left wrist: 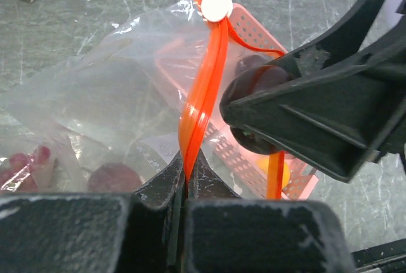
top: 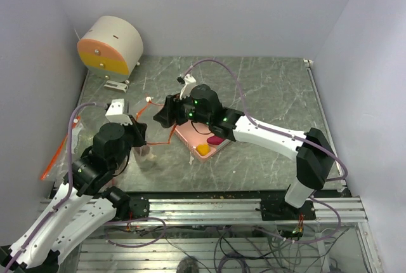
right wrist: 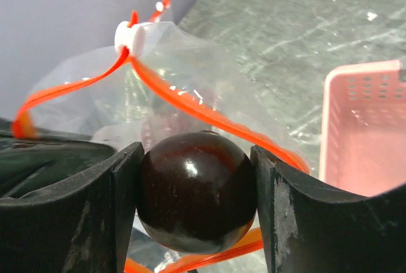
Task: Place the food in the zip-top bag and seal the zipper
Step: Place the fake fruit in the zipper food storage bag, then pick up the fake fruit from the bin.
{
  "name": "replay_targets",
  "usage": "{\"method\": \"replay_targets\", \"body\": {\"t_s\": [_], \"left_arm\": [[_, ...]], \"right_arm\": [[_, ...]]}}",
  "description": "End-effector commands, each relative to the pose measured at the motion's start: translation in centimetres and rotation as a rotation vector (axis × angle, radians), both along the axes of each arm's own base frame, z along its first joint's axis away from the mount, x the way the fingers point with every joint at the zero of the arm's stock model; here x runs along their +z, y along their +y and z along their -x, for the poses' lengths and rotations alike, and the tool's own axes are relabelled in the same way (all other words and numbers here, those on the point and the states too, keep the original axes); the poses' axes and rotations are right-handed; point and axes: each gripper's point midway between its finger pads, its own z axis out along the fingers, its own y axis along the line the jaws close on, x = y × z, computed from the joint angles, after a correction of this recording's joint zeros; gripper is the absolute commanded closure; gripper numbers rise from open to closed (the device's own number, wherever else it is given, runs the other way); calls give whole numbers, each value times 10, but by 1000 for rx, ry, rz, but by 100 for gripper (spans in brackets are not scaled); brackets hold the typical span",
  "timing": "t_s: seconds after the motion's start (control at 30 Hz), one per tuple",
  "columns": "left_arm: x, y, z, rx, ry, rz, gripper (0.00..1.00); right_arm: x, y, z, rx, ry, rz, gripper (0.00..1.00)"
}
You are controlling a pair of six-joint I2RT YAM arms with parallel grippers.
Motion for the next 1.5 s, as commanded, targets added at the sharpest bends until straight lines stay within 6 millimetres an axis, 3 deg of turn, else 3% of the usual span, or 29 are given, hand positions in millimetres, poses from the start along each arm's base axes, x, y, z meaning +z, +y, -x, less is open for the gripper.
{"method": "replay_targets", "body": {"t_s": [0.0,0.13,0.17,0.27,0.4,0.53,0.63,0.83,1.13,1.27,1.4,1.47], "left_arm": [[19,-13,2,-48,-34,82,93],[11,-15,1,-45,-20,101,93],[7,-14,1,-36,-12,101,93],[-8,-12,-1,-11,12,105,93],[-21,-10,-2,19,23,119,93],[-31,-8,-5,41,31,117,93],[-33,-9,-6,43,31,117,93],[-26,-9,-7,42,17,114,93],[-18,-9,-8,29,3,101,93],[-18,-13,-9,15,4,101,93],[-19,-14,-10,10,6,95,93],[-19,-13,-9,12,5,92,93]], "right_arm": [[-2,-2,-13,-58,-35,53,30],[13,-3,-6,-22,-84,44,3],[18,-4,-3,-2,-106,34,0],[37,-12,6,20,-168,10,0],[65,-38,13,-22,-243,-24,0],[73,-71,4,-151,-266,24,0],[52,-92,-19,-266,-220,134,0],[-27,-127,-72,-428,-46,369,0],[-121,-132,-115,-490,22,618,0],[-148,-137,-129,-524,20,701,0],[-161,-140,-141,-552,13,741,0],[-182,-142,-143,-548,27,783,0]]}}
